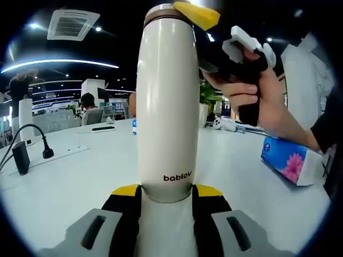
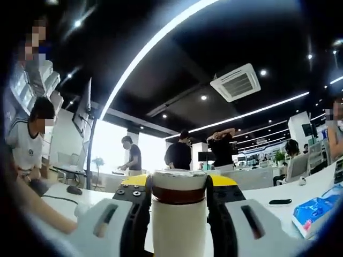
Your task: Grasp the water cup twist off the cup lid place the cup lid on the table
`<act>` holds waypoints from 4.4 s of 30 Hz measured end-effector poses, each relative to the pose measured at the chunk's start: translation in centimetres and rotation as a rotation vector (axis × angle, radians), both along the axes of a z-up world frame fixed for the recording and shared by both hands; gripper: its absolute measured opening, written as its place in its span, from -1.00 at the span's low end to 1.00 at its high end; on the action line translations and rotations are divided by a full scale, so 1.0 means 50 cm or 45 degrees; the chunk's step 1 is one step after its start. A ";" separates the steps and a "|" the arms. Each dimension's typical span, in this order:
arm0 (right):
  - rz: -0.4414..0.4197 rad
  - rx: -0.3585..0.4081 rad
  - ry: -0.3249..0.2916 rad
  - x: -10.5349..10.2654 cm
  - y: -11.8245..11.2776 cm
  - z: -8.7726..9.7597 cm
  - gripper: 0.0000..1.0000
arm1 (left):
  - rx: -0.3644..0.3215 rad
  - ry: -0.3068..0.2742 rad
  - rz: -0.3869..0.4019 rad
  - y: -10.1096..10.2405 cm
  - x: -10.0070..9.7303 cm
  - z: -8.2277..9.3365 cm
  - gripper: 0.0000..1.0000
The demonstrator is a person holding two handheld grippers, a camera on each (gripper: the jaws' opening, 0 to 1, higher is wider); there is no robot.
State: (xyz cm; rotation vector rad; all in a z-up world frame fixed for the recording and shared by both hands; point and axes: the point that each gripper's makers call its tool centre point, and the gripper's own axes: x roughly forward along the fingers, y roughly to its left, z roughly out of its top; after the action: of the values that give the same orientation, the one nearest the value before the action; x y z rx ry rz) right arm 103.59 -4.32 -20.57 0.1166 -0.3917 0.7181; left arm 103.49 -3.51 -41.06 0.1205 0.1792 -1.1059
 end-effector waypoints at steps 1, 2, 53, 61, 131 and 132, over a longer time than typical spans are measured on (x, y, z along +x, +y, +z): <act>0.017 -0.001 -0.005 0.000 0.001 0.000 -0.13 | 0.000 0.000 0.000 0.000 0.000 0.000 -0.22; 0.027 -0.002 -0.007 0.000 0.002 0.000 -0.13 | 0.000 0.000 0.000 0.000 0.000 0.000 -0.22; 0.767 0.044 -0.037 -0.009 0.010 -0.009 -0.13 | 0.001 0.000 -0.002 0.012 0.022 0.002 -0.24; 0.723 0.003 -0.044 -0.005 0.015 -0.015 -0.12 | 0.001 0.000 -0.004 0.009 0.017 0.001 -0.24; -0.033 -0.161 0.055 -0.014 0.009 -0.050 0.25 | 0.022 0.008 -0.086 -0.018 0.000 -0.002 -0.03; -0.031 -0.162 0.052 -0.014 0.009 -0.049 0.25 | 0.022 0.003 -0.085 -0.020 0.001 -0.002 -0.03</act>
State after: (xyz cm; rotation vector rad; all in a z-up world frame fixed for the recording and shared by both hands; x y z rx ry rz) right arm 102.88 -3.85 -23.03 0.0063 -0.3068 0.7138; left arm 103.53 -4.50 -41.14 0.1411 0.1881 -1.1711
